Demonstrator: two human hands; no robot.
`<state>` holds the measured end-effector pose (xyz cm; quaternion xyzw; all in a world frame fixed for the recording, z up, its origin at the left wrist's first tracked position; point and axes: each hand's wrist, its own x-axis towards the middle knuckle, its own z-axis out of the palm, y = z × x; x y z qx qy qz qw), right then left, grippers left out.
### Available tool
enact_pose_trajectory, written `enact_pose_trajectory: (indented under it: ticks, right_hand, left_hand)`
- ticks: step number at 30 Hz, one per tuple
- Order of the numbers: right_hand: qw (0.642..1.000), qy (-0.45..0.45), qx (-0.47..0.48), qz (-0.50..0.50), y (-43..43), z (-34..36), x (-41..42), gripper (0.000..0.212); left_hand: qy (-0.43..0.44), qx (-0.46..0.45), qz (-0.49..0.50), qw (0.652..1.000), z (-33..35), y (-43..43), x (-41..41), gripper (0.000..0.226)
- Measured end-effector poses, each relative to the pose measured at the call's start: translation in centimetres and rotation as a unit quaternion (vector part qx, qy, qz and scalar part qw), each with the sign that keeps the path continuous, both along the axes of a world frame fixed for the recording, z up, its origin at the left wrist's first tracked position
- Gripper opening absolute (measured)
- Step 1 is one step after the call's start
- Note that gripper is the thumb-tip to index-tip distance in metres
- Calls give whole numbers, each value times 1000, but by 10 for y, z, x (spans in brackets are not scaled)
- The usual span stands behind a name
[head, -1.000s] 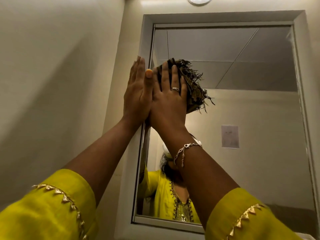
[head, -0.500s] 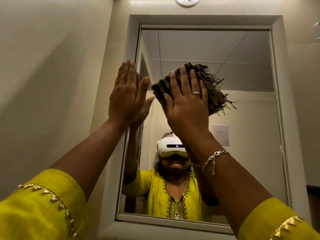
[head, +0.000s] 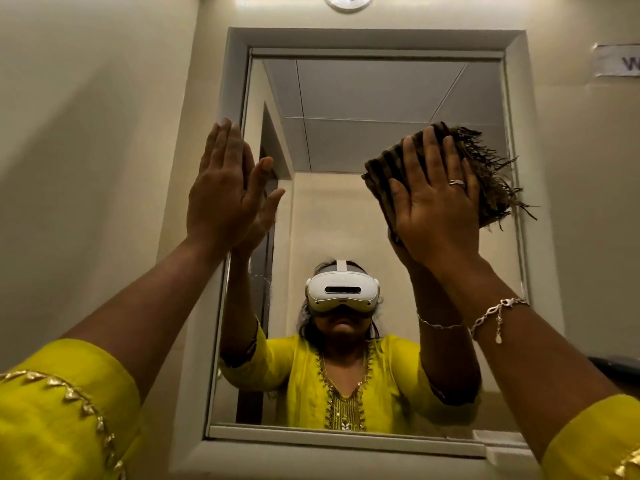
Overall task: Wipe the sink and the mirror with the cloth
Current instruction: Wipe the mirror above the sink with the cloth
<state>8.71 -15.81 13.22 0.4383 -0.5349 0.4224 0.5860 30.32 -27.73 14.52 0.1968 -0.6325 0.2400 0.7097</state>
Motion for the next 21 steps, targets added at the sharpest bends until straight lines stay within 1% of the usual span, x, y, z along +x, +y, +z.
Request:
enact_pose_trajectory:
  ticks: [8, 14, 17, 21]
  right_hand:
    - [999, -46, -2, -13, 24, 7, -36, 57]
    - [998, -66, -9, -17, 23, 1, -37, 59]
    - [996, -79, -22, -19, 22, -8, -38, 58]
    - [991, -122, -42, -24, 19, -18, -32, 59]
  left_hand:
    - [-2, -4, -2, 1000, -1, 0, -1, 79]
    - [-3, -2, 4, 1000, 0, 0, 0, 80]
    - [0, -2, -13, 1000, -2, 4, 0, 81]
    - [-1, 2, -31, 1000, -2, 4, -1, 77]
